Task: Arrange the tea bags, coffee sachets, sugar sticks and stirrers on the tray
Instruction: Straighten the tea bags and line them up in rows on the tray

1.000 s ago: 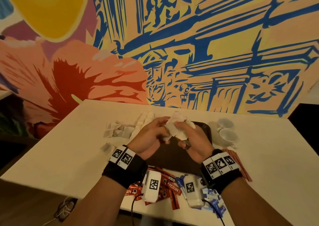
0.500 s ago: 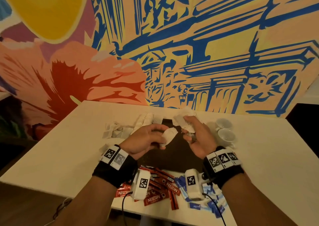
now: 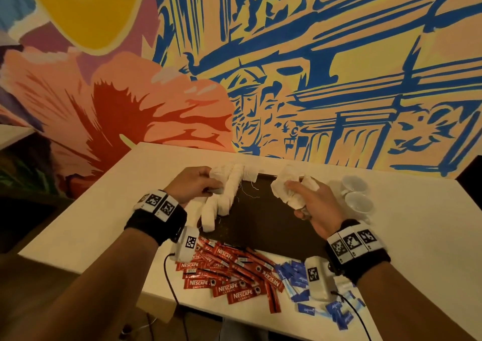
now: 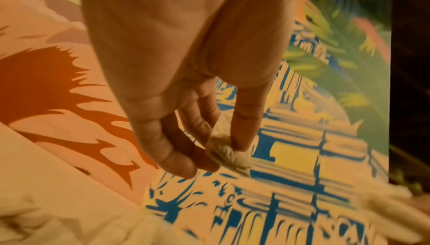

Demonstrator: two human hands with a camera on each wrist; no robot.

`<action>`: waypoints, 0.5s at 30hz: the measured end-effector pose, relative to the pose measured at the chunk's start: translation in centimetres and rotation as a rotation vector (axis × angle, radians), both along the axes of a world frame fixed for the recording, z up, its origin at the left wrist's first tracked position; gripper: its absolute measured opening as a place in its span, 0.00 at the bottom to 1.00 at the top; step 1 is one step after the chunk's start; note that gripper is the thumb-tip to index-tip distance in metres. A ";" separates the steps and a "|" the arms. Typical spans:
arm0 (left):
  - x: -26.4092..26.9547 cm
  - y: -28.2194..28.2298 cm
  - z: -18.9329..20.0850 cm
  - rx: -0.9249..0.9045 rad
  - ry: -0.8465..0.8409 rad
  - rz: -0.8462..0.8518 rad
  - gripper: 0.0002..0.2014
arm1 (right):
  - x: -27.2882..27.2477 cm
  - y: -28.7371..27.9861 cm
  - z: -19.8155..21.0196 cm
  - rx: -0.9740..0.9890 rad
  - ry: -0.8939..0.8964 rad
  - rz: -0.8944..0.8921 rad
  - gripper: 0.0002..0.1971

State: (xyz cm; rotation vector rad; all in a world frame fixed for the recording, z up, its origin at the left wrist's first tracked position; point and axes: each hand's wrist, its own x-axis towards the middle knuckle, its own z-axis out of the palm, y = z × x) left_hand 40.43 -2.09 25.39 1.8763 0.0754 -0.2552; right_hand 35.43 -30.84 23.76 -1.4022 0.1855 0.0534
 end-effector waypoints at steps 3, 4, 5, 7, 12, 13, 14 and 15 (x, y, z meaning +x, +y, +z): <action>2.3 1.1 -2.3 0.246 0.001 -0.025 0.12 | 0.3 0.4 -1.3 -0.041 0.026 0.020 0.10; 3.0 1.4 -3.2 0.331 0.002 -0.053 0.12 | 0.4 0.5 -1.7 -0.053 0.039 0.032 0.10; 3.6 1.7 -4.1 0.410 0.003 -0.088 0.12 | 0.5 0.7 -2.0 -0.060 0.053 0.042 0.10; 4.7 1.9 -6.1 0.531 0.016 -0.154 0.12 | 0.9 0.9 -2.7 -0.059 0.077 0.050 0.11; 6.9 0.9 -9.7 0.782 0.025 -0.320 0.09 | 1.8 1.5 -4.0 -0.067 0.099 0.045 0.11; 7.3 0.6 -10.2 0.818 0.034 -0.339 0.09 | 2.0 1.6 -4.2 -0.073 0.105 0.046 0.11; 7.7 0.4 -10.9 0.847 0.040 -0.351 0.11 | 2.2 1.6 -4.4 -0.074 0.111 0.048 0.12; 8.0 0.2 -11.3 0.862 0.051 -0.356 0.13 | 2.4 1.6 -4.6 -0.070 0.116 0.049 0.12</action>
